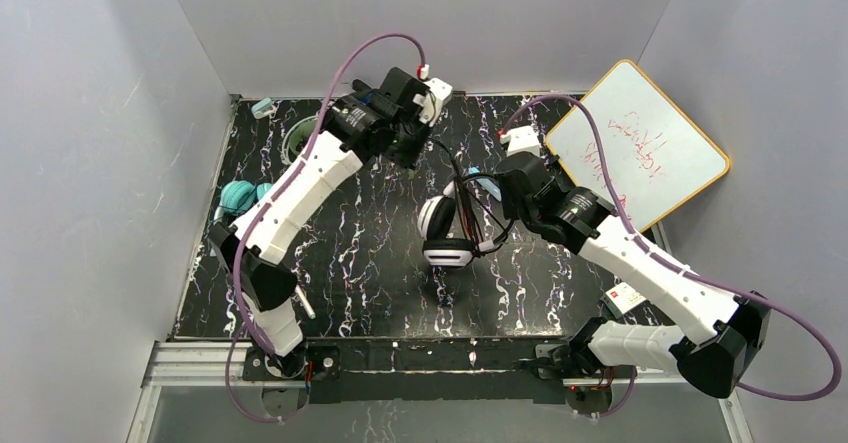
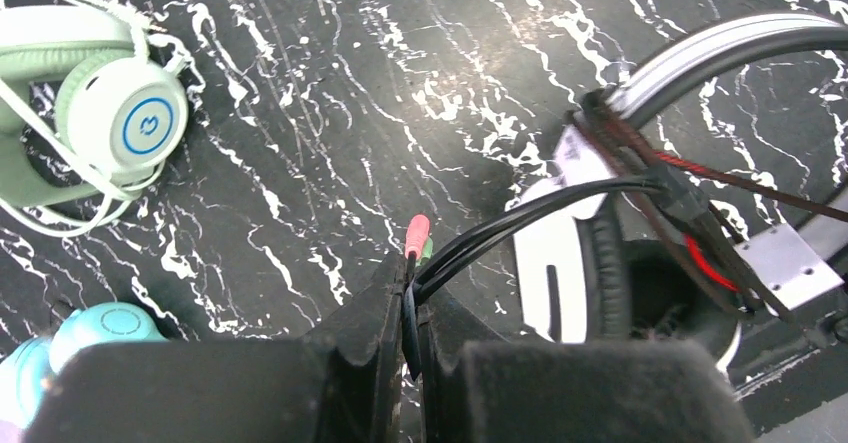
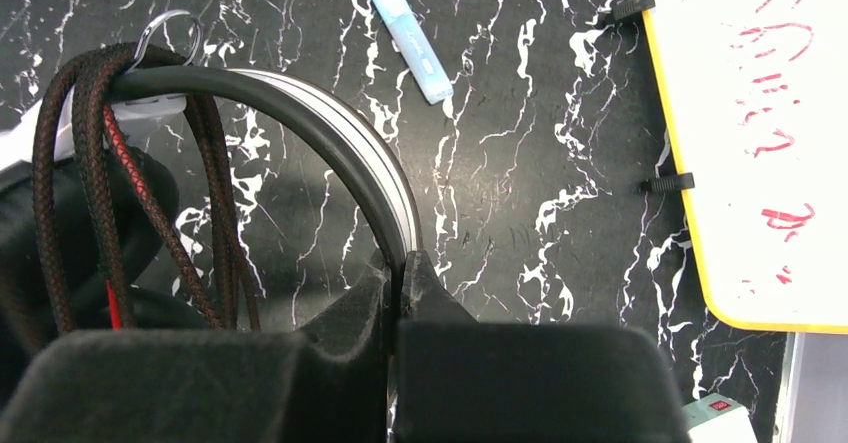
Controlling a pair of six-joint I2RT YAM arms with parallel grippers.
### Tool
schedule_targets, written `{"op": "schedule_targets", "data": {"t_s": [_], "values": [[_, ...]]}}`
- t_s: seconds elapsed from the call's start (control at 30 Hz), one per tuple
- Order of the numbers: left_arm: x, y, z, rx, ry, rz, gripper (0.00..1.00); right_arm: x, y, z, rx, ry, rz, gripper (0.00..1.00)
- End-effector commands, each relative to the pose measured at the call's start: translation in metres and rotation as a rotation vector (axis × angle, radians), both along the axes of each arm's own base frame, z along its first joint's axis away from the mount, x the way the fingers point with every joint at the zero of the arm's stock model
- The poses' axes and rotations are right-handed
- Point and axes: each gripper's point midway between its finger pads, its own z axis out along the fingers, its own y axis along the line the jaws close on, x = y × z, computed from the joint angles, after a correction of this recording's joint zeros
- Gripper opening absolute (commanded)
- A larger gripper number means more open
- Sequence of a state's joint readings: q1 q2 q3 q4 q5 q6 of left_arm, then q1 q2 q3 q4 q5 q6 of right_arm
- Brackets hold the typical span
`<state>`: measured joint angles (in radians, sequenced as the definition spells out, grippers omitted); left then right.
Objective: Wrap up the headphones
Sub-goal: Wrap the headphones cable around the headphones.
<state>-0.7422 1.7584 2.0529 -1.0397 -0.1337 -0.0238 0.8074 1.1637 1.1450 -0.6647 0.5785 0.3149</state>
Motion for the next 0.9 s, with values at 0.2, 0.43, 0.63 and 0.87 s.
{"op": "schedule_targets", "data": {"t_s": [0.2, 0.43, 0.63, 0.87], "values": [[0.02, 0.052, 0.035, -0.143, -0.062, 0.128, 0.0, -0.008, 0.012, 0.017, 0.117, -0.03, 0.031, 0.01], [0.034, 0.043, 0.007, -0.289, 0.049, 0.074, 0.0, -0.032, 0.043, 0.041, 0.257, -0.03, 0.234, 0.01], [0.038, 0.029, -0.018, -0.344, 0.076, 0.015, 0.0, -0.059, 0.072, 0.067, 0.372, -0.036, 0.466, 0.01], [0.035, 0.014, -0.04, -0.418, 0.142, -0.02, 0.0, -0.08, 0.09, 0.099, 0.499, -0.057, 0.599, 0.01]]}}
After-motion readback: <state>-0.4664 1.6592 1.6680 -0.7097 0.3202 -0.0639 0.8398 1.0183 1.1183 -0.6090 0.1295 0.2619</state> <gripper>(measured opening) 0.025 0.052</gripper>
